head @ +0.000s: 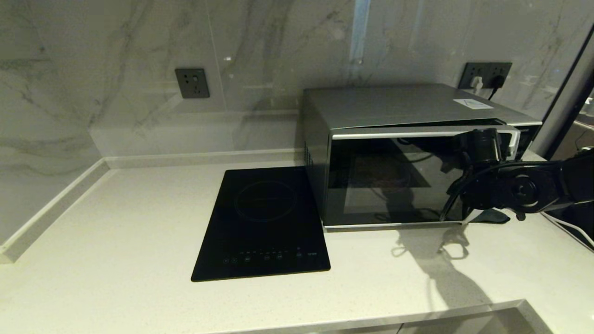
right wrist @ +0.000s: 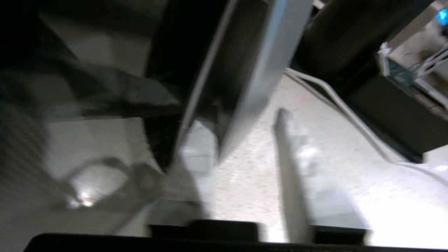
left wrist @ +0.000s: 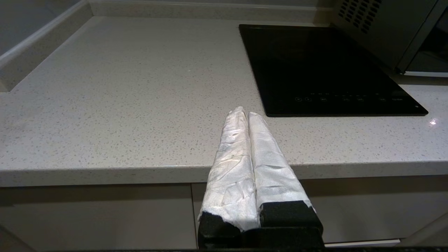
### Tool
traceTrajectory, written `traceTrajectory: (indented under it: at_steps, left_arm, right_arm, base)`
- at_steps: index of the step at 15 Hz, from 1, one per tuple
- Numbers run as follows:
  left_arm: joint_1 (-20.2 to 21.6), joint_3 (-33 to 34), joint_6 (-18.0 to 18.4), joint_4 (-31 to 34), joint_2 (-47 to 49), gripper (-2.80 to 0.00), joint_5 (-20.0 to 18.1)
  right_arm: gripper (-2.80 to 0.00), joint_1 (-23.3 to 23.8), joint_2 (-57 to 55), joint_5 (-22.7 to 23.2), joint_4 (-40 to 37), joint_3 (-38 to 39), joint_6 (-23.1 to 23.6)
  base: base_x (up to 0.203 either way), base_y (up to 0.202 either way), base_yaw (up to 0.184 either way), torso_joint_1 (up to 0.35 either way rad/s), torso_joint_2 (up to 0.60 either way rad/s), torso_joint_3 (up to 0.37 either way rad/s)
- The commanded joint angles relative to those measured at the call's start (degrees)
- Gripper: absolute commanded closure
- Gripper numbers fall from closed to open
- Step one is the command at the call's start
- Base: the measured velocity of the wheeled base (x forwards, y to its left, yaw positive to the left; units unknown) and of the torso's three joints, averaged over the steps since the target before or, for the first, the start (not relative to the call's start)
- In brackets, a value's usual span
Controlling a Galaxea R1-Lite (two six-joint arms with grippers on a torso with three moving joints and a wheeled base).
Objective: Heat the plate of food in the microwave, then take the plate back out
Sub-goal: Open the microwave oven
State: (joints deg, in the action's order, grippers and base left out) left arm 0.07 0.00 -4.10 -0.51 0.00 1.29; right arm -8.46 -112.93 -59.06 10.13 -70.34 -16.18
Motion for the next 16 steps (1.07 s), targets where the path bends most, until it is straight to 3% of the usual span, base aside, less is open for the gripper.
traceTrajectory:
  at_steps: [1,5,16]
  left_arm:
    - [0.01,0.00,-0.03,-0.02,0.09,0.00,0.03]
    - [0.01,0.00,-0.03,-0.02,0.09,0.00,0.03]
    - [0.01,0.00,-0.03,-0.02,0.09,0.00,0.03]
  right_arm:
    - [-2.80,-0.07,0.08,0.19,0.24,0.46,-0.52]
    - [-2.80,-0.68,0.82,0.26,0.25,1.43,-0.77]
    - [-2.80,-11.15,14.06,2.04,-0.06,9.32,-0.09]
  base:
    - [0.000,0.000,0.000,0.000,0.00,0.000]
    - [0.000,0.000,0.000,0.000,0.00,0.000]
    - [0.000,0.000,0.000,0.000,0.00,0.000]
